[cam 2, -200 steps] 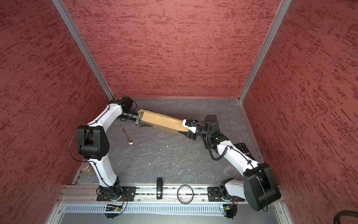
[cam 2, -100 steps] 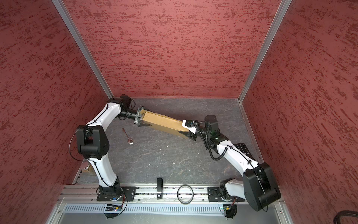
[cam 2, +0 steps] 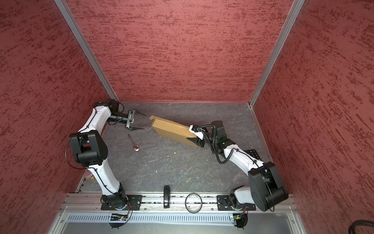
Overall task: Assemble paper box
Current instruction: Turn over the paper box at the top-center of the table.
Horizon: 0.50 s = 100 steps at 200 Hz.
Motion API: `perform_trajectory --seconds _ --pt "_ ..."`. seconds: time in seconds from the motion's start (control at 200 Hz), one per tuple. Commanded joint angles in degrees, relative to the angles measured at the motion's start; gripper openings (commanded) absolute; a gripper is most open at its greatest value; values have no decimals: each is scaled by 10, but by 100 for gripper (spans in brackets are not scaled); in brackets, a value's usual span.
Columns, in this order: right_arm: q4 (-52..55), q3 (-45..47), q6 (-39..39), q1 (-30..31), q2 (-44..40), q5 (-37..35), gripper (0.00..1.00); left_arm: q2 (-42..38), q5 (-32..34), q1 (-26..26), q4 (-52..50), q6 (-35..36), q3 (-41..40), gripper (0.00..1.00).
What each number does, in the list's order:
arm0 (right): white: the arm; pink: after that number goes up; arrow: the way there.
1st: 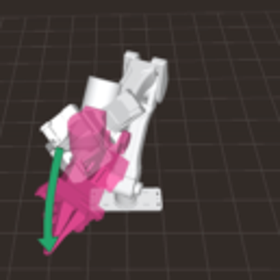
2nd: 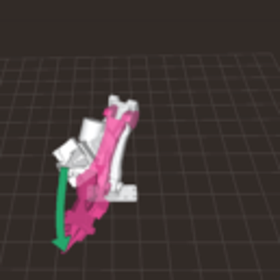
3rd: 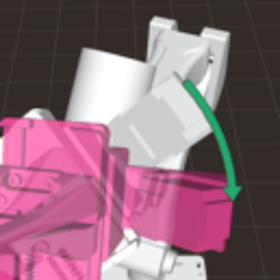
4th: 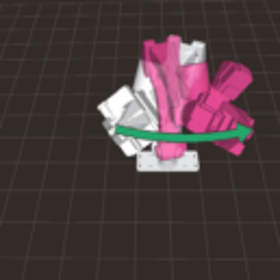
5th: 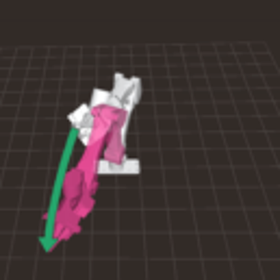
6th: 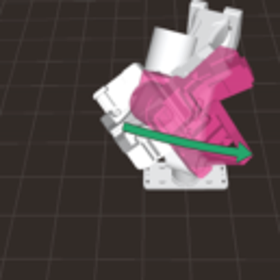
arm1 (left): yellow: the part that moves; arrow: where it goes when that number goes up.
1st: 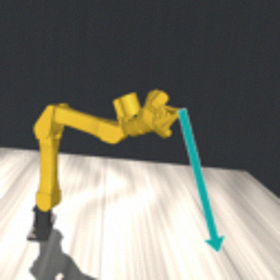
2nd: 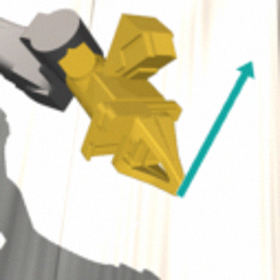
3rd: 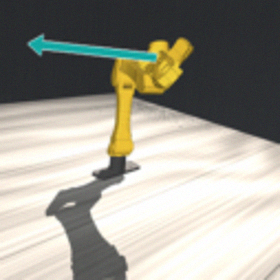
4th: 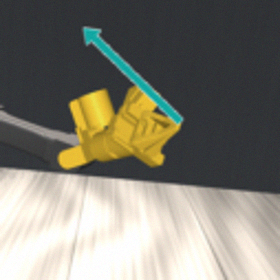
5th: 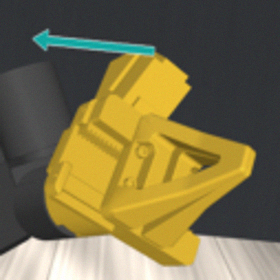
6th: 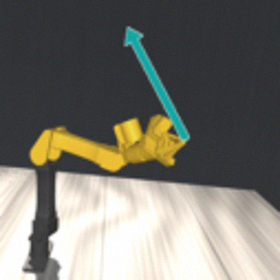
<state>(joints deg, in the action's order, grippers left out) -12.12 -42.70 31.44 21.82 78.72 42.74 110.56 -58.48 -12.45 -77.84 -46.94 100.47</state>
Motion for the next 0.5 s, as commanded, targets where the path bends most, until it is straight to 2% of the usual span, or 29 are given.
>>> perform_trajectory --seconds 0.0,0.1,0.19,0.24,0.316,0.496 --pt "-15 -1 -11 4 1 5 37 -12 68 -18 3 31 36 79" --pt "-19 2 -30 4 2 14 36 -39 124 -14 49 44 60 75" --pt "-28 7 -57 4 0 22 37 -56 203 11 55 103 93 74" --pt "-27 9 -68 4 -3 25 36 -70 222 27 69 144 94 73" --pt "-16 13 -77 4 -8 29 36 -111 215 43 125 182 58 73" --pt "7 19 -81 4 -18 24 36 -236 152 65 342 237 -100 69"
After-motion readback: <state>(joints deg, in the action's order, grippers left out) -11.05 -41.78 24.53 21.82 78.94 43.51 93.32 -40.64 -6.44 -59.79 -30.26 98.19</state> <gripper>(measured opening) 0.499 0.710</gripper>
